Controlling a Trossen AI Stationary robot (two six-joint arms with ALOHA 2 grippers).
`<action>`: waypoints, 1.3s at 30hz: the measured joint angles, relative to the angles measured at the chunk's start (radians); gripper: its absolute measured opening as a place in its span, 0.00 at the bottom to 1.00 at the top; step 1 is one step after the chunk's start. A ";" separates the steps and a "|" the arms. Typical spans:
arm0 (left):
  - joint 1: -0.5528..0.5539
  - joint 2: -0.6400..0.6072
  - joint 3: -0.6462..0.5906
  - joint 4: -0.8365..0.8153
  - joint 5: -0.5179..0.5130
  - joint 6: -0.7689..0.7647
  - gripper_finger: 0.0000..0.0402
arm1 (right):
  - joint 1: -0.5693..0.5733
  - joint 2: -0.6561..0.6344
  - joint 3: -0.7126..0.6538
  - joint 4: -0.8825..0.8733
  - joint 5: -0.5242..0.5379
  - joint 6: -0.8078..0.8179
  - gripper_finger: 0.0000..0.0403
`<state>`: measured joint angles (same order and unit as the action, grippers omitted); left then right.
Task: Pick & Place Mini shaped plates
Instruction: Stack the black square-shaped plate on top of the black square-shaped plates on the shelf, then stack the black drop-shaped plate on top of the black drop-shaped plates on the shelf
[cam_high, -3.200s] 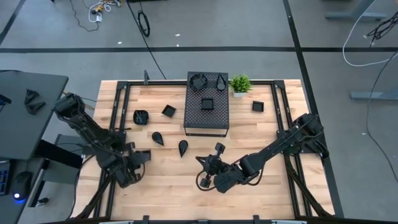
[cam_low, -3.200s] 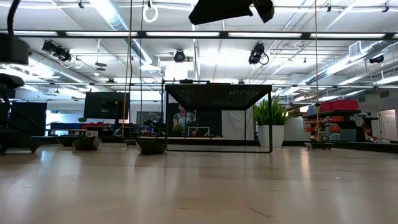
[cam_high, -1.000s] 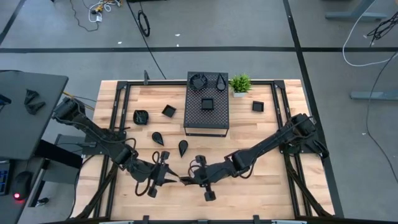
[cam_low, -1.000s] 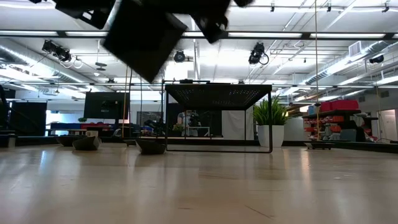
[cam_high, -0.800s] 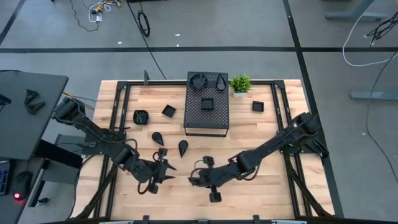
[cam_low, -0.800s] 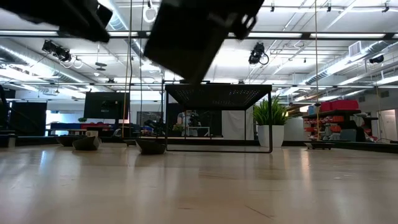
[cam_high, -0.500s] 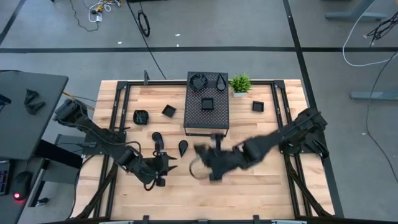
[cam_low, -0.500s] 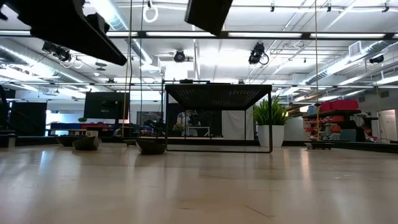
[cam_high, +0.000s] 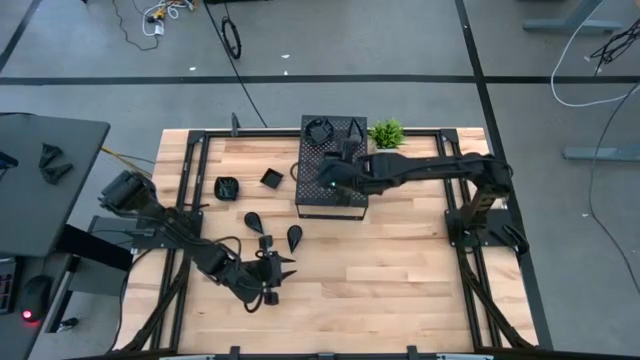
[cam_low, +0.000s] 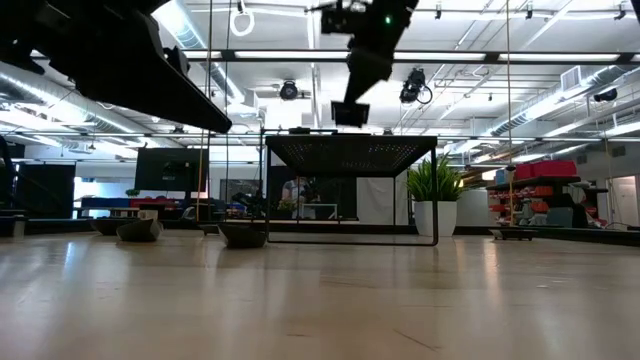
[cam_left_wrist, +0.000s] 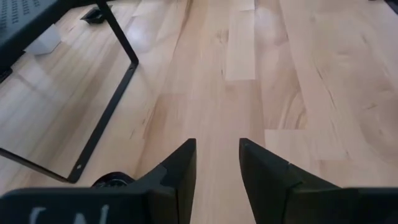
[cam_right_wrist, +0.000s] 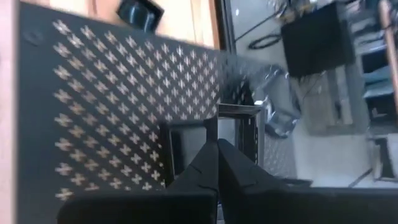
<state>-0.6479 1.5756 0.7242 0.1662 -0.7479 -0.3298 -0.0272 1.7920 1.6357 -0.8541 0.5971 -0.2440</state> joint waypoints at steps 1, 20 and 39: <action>0.000 0.005 0.000 0.004 0.000 0.000 0.31 | -0.011 0.000 -0.015 0.001 -0.011 -0.001 0.00; -0.002 0.009 0.000 0.035 0.011 -0.001 0.31 | -0.018 -0.001 -0.151 0.130 -0.003 -0.026 0.10; 0.000 0.009 0.000 0.044 0.011 0.001 0.31 | 0.048 -0.221 -0.145 0.106 -0.116 0.210 0.25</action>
<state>-0.6483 1.5848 0.7242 0.2104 -0.7364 -0.3286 0.0205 1.5713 1.4908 -0.7481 0.4814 -0.0343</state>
